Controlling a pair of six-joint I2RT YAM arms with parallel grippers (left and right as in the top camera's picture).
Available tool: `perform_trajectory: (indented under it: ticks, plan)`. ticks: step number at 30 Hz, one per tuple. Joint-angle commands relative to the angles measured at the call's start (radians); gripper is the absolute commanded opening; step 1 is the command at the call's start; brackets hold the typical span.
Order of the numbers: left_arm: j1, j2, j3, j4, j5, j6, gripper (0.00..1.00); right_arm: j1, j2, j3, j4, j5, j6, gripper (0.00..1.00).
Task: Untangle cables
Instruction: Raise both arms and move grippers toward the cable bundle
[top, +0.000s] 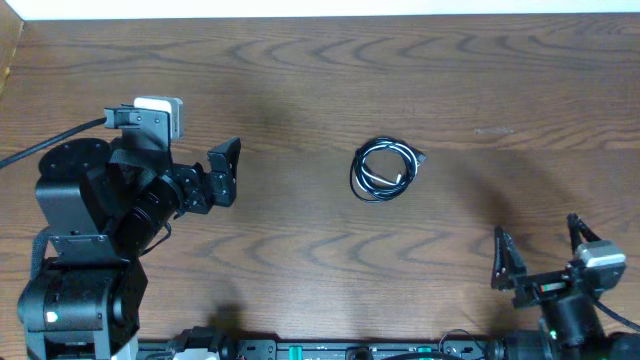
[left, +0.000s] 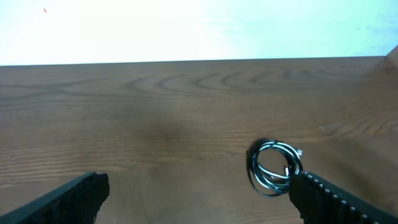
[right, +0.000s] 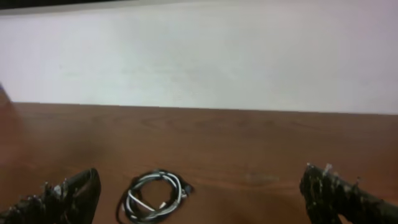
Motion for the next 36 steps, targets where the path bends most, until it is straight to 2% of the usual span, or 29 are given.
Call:
perform_trajectory:
  ticks: [1,14,17,19,20,22,28,31,34,36]
  plan:
    - [-0.003,0.001,0.018,0.001,0.009,0.012,0.98,0.009,0.096,0.124,-0.021,-0.059,-0.035,0.99]
    - [-0.003,0.002,0.018,0.0,0.008,0.013,0.98,0.009,0.592,0.435,-0.148,-0.079,-0.095,0.98]
    - [-0.003,0.002,0.018,0.0,0.008,0.013,0.98,0.009,0.689,0.486,-0.148,-0.076,-0.095,0.79]
    - [-0.003,0.002,0.018,0.0,0.008,0.013,0.98,0.009,0.746,0.515,-0.148,-0.06,-0.095,0.37]
    - [-0.003,0.004,0.018,0.0,0.006,0.013,0.98,0.008,0.778,0.53,-0.149,-0.036,-0.095,0.31]
    - [-0.003,0.01,0.018,0.0,0.002,0.019,0.98,0.009,0.823,0.549,-0.148,0.003,-0.095,0.99]
    - [-0.003,0.081,0.018,0.057,-0.14,0.028,0.98,0.008,0.914,0.564,-0.114,0.062,-0.136,0.99]
    - [-0.003,0.138,0.018,0.083,-0.142,0.012,0.98,0.009,0.941,0.564,-0.114,0.072,-0.204,0.99]
    - [-0.004,0.218,0.018,0.08,-0.139,-0.019,0.98,0.009,0.953,0.564,-0.102,0.045,-0.199,0.99]
    - [-0.006,0.265,0.018,0.093,-0.084,-0.018,1.0,0.009,0.945,0.564,-0.117,0.02,-0.199,0.99]
